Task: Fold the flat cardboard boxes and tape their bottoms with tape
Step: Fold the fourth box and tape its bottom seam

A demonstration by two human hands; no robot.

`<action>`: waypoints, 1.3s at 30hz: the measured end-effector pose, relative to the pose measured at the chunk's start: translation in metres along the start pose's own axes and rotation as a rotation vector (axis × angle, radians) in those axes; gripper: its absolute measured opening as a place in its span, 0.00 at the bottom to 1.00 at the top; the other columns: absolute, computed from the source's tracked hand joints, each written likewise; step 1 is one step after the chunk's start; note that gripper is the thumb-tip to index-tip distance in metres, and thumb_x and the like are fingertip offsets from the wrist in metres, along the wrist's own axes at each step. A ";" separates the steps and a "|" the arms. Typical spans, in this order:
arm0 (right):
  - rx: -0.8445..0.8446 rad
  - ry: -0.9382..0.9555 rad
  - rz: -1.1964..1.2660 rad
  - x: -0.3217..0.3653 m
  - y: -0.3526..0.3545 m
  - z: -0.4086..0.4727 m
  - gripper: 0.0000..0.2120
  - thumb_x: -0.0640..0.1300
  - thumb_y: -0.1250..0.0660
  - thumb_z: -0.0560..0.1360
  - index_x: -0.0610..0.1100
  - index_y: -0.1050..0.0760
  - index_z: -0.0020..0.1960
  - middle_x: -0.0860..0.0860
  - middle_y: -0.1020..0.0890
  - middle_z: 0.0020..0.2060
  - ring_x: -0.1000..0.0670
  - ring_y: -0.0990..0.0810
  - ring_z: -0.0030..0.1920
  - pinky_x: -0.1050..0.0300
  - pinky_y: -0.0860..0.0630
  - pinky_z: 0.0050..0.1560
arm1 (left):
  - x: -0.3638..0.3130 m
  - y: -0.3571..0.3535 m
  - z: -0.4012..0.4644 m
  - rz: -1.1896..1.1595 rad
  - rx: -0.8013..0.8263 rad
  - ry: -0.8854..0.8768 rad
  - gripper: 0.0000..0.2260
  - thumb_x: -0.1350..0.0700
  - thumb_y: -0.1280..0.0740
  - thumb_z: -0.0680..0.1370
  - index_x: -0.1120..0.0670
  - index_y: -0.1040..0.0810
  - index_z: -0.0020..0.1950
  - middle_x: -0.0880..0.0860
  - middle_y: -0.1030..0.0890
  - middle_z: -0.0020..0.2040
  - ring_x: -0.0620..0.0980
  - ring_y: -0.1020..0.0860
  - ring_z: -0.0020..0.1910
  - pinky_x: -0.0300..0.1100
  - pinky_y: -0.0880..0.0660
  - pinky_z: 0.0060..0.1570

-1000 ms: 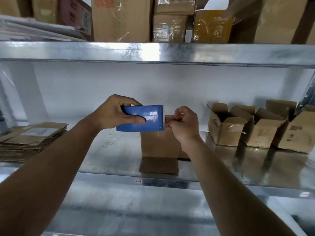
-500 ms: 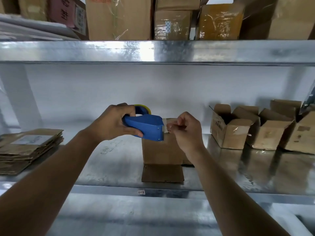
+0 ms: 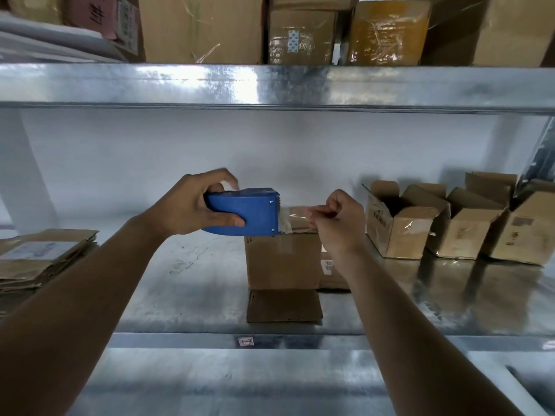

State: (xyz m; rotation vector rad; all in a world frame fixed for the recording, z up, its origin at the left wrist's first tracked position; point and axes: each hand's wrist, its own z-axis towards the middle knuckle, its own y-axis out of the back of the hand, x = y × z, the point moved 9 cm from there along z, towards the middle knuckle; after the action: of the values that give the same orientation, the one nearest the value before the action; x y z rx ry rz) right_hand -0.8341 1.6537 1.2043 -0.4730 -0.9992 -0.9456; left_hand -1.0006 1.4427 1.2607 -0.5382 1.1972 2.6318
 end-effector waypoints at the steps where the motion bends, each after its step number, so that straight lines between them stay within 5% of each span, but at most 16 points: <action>1: -0.015 -0.018 -0.019 -0.002 0.002 0.000 0.25 0.29 0.28 0.73 0.52 0.38 0.35 0.37 0.22 0.37 0.43 0.13 0.45 0.35 0.16 0.50 | -0.001 -0.001 -0.001 -0.007 0.008 0.011 0.24 0.49 0.19 0.69 0.47 0.21 0.64 0.47 0.17 0.42 0.51 0.18 0.41 0.39 0.21 0.40; 4: -0.019 -0.082 -0.002 -0.010 0.004 -0.002 0.23 0.29 0.27 0.73 0.49 0.37 0.37 0.49 0.24 0.30 0.44 0.13 0.44 0.38 0.15 0.49 | -0.009 -0.009 -0.002 -0.051 0.057 -0.022 0.29 0.54 0.21 0.72 0.49 0.22 0.72 0.39 0.15 0.53 0.44 0.16 0.51 0.33 0.20 0.49; 11: -0.021 -0.138 0.018 -0.009 0.016 -0.010 0.20 0.25 0.30 0.73 0.45 0.37 0.40 0.46 0.18 0.33 0.57 0.14 0.37 0.61 0.19 0.36 | -0.007 -0.009 -0.008 -0.050 0.075 0.026 0.26 0.51 0.22 0.72 0.43 0.22 0.70 0.36 0.17 0.60 0.44 0.16 0.56 0.37 0.18 0.54; 20: -0.004 -0.166 -0.018 -0.010 0.022 -0.013 0.20 0.24 0.32 0.72 0.45 0.37 0.42 0.36 0.15 0.40 0.56 0.13 0.38 0.55 0.17 0.40 | -0.002 -0.001 -0.012 -0.120 0.074 0.080 0.23 0.49 0.23 0.72 0.41 0.20 0.66 0.36 0.16 0.59 0.41 0.17 0.57 0.35 0.19 0.53; 24: -0.013 -0.206 -0.041 -0.025 0.034 -0.008 0.20 0.24 0.32 0.73 0.44 0.37 0.42 0.48 0.15 0.30 0.54 0.13 0.38 0.55 0.17 0.41 | 0.015 0.010 -0.020 -0.122 0.080 0.131 0.27 0.37 0.23 0.71 0.43 0.19 0.68 0.42 0.15 0.60 0.46 0.16 0.58 0.46 0.17 0.55; 29: 0.026 -0.224 -0.094 -0.038 0.033 -0.002 0.17 0.29 0.28 0.74 0.44 0.35 0.43 0.51 0.14 0.33 0.53 0.12 0.39 0.53 0.14 0.47 | 0.031 0.009 -0.023 -0.132 0.090 0.168 0.23 0.52 0.23 0.73 0.48 0.19 0.68 0.45 0.14 0.60 0.49 0.16 0.58 0.56 0.18 0.58; 33: 0.025 -0.264 -0.107 -0.050 0.030 0.004 0.12 0.38 0.21 0.74 0.45 0.24 0.47 0.52 0.14 0.34 0.51 0.12 0.39 0.46 0.14 0.51 | 0.036 0.003 -0.019 -0.146 0.111 0.192 0.23 0.53 0.23 0.74 0.48 0.18 0.68 0.45 0.14 0.59 0.50 0.15 0.58 0.56 0.18 0.58; 39: 0.027 -0.316 -0.057 -0.070 0.029 0.009 0.11 0.35 0.25 0.76 0.50 0.19 0.51 0.52 0.13 0.37 0.52 0.12 0.41 0.48 0.14 0.50 | 0.036 0.000 -0.008 -0.115 0.157 0.181 0.22 0.53 0.22 0.74 0.48 0.18 0.68 0.43 0.14 0.59 0.47 0.16 0.57 0.54 0.17 0.58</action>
State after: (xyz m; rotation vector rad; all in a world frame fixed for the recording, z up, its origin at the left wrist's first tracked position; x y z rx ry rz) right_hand -0.8293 1.7069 1.1500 -0.5856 -1.3151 -0.9244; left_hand -1.0317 1.4383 1.2414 -0.8034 1.3672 2.4104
